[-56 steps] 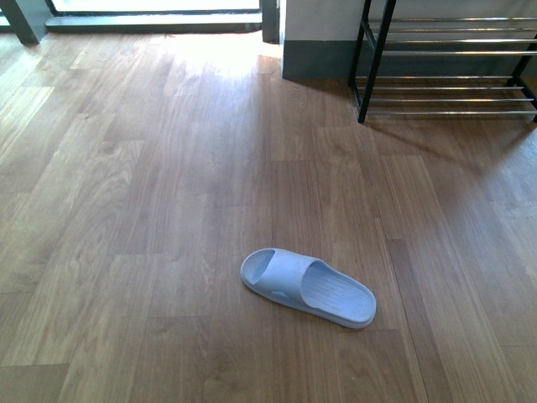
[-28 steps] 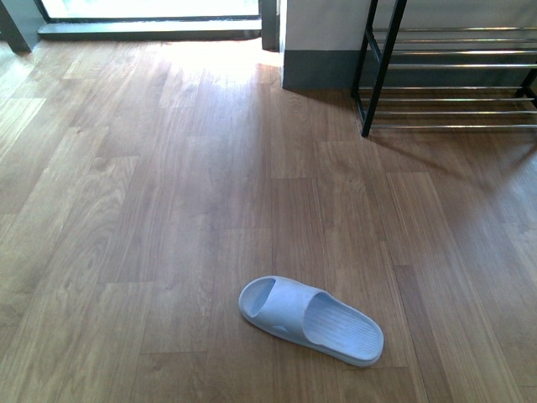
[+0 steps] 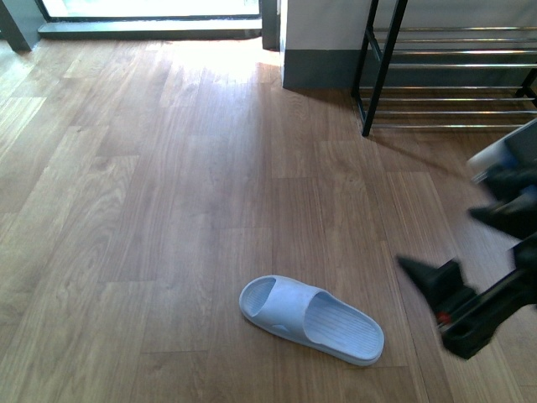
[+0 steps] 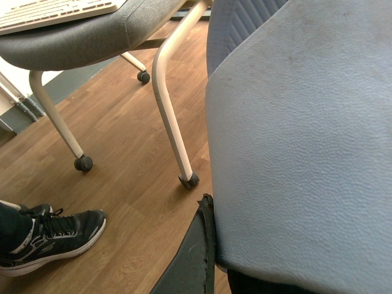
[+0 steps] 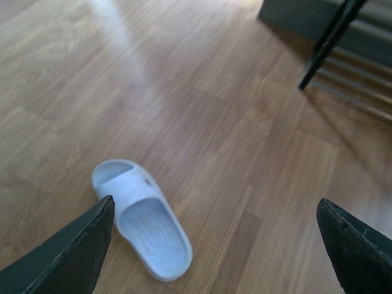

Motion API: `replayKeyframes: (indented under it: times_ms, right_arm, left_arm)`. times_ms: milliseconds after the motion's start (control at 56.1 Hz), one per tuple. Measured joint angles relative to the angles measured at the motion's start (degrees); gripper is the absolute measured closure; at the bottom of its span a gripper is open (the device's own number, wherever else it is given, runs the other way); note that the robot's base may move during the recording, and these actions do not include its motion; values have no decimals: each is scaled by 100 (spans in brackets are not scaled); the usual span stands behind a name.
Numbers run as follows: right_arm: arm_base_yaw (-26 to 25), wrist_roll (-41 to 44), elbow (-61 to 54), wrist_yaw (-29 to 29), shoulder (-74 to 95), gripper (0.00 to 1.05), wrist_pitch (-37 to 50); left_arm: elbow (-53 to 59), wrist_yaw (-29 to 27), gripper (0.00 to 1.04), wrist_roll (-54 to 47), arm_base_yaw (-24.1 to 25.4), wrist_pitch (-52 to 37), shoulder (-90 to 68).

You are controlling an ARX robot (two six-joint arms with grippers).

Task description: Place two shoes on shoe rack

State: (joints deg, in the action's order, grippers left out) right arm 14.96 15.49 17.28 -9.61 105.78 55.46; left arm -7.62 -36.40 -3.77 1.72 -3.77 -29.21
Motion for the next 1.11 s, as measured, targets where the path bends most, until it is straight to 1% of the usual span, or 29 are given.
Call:
replayKeyframes:
  times_ms: [36, 161, 321, 410, 446, 624, 731, 803, 910, 1106]
  right_arm:
    - [157, 35, 247, 17, 905, 9, 219]
    - [350, 74, 688, -72, 2326, 9, 422]
    - [492, 90, 1176, -310, 3432, 9, 549]
    - [531, 33, 1528, -605, 3838, 9, 286]
    - [546, -44, 1711, -586, 4041, 9, 422]
    - [605, -238, 2527, -542, 4513, 9, 199]
    - [717, -297, 2758, -566, 4765, 9, 52]
    - [772, -402, 2800, -588, 4846, 9, -24]
    - [800, -551, 2691, -820, 4802, 9, -83]
    - [780, -640, 2638, -691, 4662, 9, -109]
  left_arm:
    - [0, 2, 103, 0, 0, 0, 0]
    - [0, 0, 103, 0, 0, 0, 0]
    - [0, 0, 103, 0, 0, 0, 0]
    - [0, 0, 103, 0, 0, 0, 0]
    - [0, 2, 103, 0, 0, 0, 0]
    - [0, 0, 103, 0, 0, 0, 0]
    - [0, 0, 103, 0, 0, 0, 0]
    - [0, 0, 103, 0, 0, 0, 0]
    - [0, 2, 103, 0, 0, 0, 0]
    - [0, 0, 103, 0, 0, 0, 0]
